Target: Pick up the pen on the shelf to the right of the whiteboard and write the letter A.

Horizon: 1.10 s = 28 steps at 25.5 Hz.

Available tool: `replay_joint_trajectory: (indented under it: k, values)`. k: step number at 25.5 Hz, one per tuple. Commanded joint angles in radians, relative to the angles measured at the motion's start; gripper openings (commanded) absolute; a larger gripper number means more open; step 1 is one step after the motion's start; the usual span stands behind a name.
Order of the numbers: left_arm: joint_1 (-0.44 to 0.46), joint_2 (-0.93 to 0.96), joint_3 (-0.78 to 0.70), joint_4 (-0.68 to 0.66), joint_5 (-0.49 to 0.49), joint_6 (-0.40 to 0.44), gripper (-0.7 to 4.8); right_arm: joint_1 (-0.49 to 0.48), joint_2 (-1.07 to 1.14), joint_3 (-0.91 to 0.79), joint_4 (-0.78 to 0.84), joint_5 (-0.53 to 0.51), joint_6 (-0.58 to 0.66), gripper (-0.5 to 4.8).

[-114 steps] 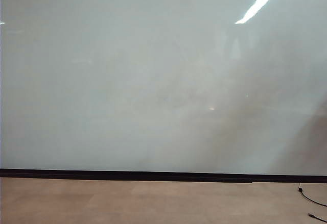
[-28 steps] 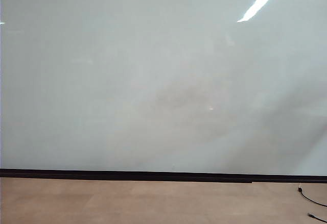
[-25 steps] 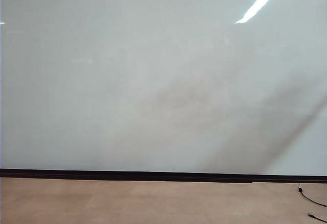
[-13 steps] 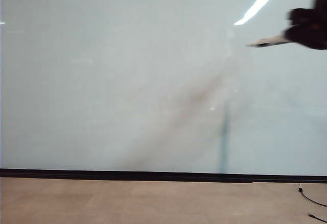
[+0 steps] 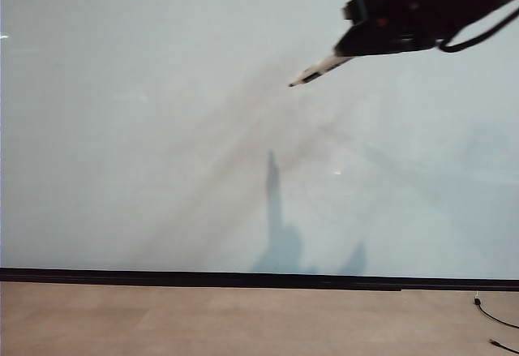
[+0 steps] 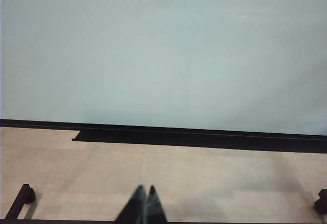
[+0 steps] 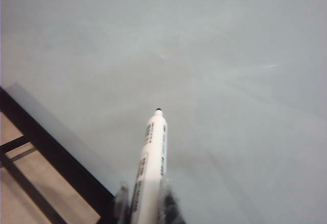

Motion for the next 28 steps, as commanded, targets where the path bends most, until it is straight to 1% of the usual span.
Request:
replay_joint_trajectory:
  k: [1,6,11,18,21,25,28]
  values:
    - [0.0,0.001,0.002,0.009,0.0,0.005,-0.05,0.032,0.064,0.06,-0.025,0.014,-0.003,-0.09]
    - [0.0,0.001,0.002,0.008,0.0,0.005,-0.05,0.075,0.16,0.135,-0.037,0.039,-0.003,-0.09]
    - [0.0,0.001,0.002,0.009,0.0,0.004,-0.04,0.098,0.244,0.217,-0.039,0.058,-0.022,-0.09]
    - [0.0,0.001,0.002,0.009,0.0,0.005,-0.05,0.104,0.285,0.298,-0.08,0.063,-0.044,-0.09]
    - [0.0,0.001,0.002,0.009,0.0,0.005,-0.05,0.104,0.285,0.311,-0.092,0.067,-0.053,-0.09]
    - [0.0,0.001,0.002,0.009,0.0,0.004,-0.05,0.104,0.285,0.311,-0.09,0.108,-0.055,-0.09]
    - [0.0,0.001,0.002,0.008,0.0,0.005,-0.04,0.105,0.285,0.311,-0.087,0.111,-0.055,-0.09]
